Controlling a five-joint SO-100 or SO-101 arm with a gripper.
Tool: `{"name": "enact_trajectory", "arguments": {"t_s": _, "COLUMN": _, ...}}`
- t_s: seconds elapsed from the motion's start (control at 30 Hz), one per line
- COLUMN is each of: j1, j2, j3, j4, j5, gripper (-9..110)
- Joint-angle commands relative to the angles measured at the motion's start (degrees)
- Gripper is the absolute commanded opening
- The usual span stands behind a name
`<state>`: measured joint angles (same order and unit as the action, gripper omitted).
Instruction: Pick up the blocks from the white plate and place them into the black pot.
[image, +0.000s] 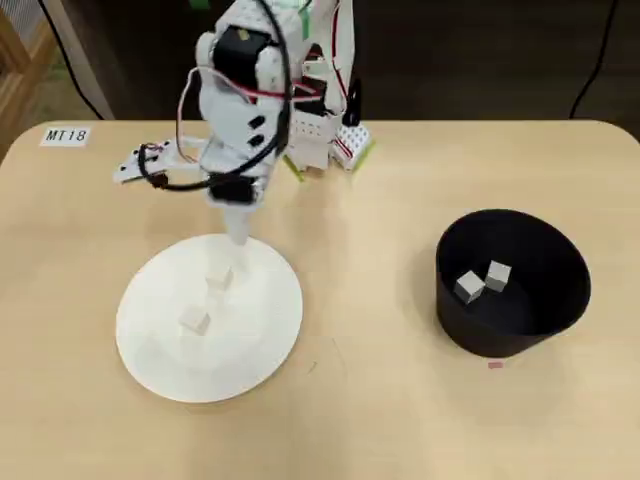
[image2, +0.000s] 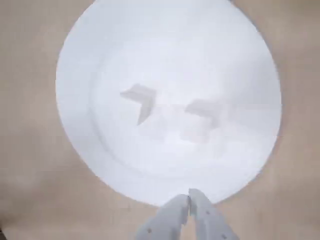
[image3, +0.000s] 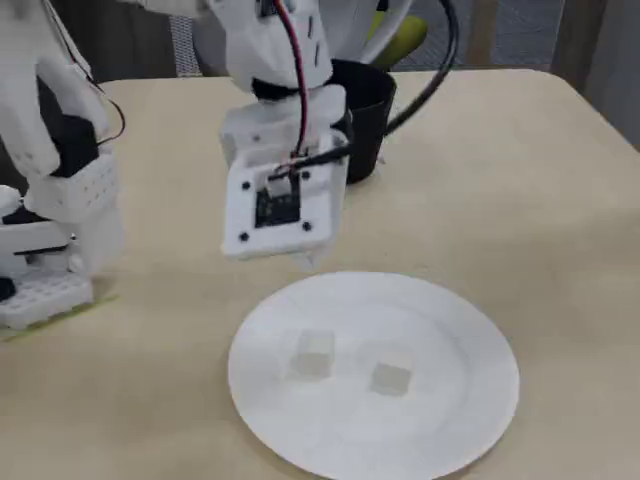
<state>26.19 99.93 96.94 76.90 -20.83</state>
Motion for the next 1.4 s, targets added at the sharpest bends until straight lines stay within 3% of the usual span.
{"name": "enact_trajectory", "arguments": {"t_s": 0.0, "j1": 1.58, "j2": -5.63, "j3": -8.44, "j4": 1.41, "j5": 1.67, "gripper": -2}}
{"name": "enact_trajectory", "arguments": {"t_s": 0.27, "j1": 1.93, "j2": -21.27, "j3": -23.47, "j4": 5.89, "j5": 3.43, "gripper": -1}}
{"name": "enact_trajectory", "arguments": {"t_s": 0.43, "j1": 1.93, "j2": -25.05, "j3": -26.81, "j4": 6.24, "j5": 2.72, "gripper": 18}}
{"name": "enact_trajectory", "arguments": {"t_s": 0.63, "j1": 1.67, "j2": -27.42, "j3": -26.98, "j4": 7.73, "j5": 3.34, "gripper": 28}}
{"name": "enact_trajectory", "arguments": {"t_s": 1.37, "j1": 1.58, "j2": -39.2, "j3": -37.27, "j4": 10.46, "j5": 8.88, "gripper": 35}}
